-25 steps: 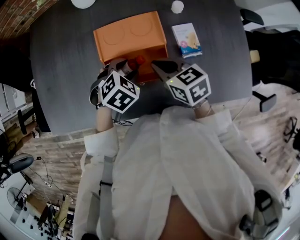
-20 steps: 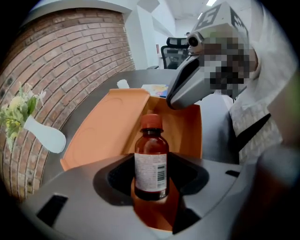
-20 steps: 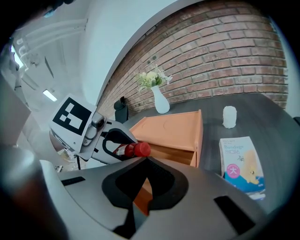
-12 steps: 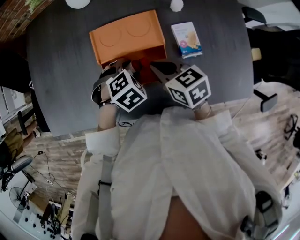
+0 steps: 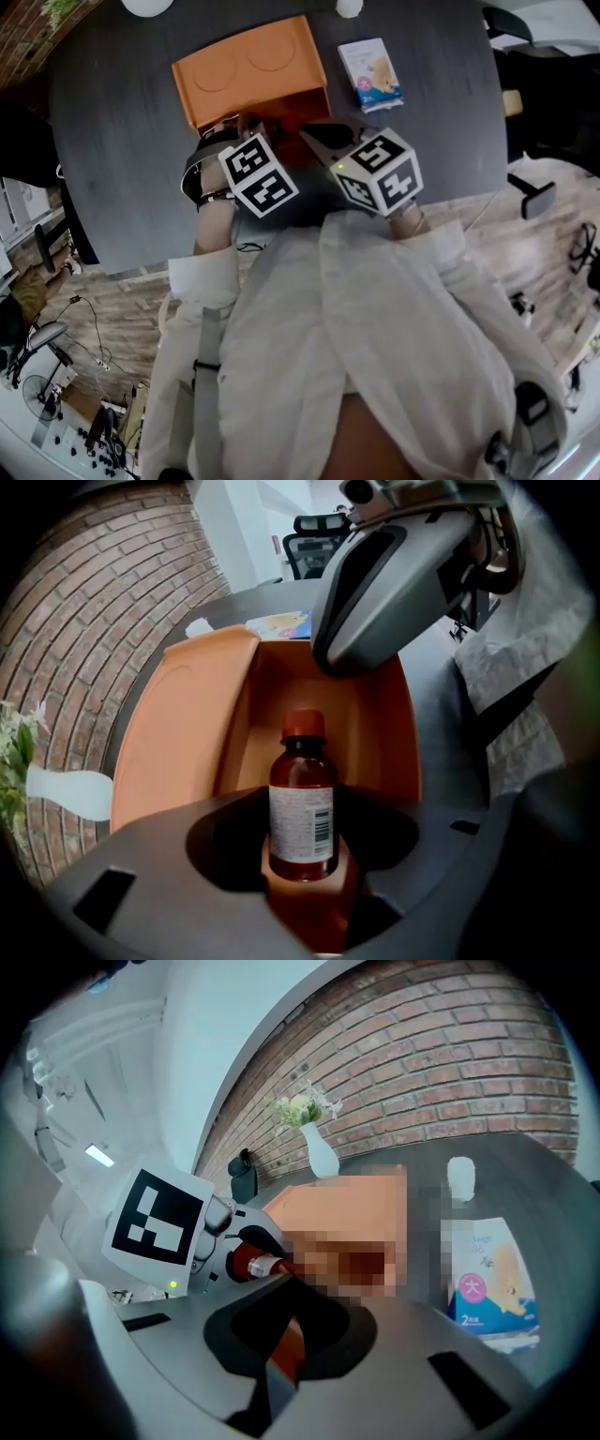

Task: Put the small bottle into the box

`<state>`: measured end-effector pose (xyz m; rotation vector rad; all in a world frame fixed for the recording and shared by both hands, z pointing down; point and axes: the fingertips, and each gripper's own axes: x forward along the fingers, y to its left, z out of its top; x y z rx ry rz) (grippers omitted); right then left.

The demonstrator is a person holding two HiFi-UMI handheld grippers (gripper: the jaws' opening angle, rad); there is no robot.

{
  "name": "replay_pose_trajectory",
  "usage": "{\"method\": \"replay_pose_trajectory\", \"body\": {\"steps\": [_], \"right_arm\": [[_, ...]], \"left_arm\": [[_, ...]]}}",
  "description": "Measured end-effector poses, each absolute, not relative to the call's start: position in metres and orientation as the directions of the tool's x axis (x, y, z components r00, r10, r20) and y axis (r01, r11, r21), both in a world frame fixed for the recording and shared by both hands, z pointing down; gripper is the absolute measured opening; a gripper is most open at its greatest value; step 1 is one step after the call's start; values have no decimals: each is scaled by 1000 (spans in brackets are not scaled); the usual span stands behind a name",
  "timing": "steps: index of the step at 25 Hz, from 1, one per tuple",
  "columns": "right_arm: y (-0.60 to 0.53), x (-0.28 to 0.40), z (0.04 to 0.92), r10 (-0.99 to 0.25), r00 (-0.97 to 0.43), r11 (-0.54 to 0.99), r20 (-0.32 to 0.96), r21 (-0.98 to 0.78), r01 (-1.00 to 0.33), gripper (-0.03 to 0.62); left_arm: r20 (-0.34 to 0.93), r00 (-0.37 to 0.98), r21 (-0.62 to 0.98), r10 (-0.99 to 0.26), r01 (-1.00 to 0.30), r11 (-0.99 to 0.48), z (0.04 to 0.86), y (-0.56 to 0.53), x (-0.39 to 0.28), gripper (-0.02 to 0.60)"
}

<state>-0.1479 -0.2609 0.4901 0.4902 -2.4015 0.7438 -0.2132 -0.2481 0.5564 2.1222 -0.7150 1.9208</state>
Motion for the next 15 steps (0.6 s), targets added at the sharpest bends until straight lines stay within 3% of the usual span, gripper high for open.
{"method": "replay_pose_trajectory", "body": {"steps": [15], "right_arm": [[-264,-141,494,-175,-766,767,619,-402,-500,3]], "left_arm": [[979,60,-149,-196,-446,-883,565,-246,-212,221]]}}
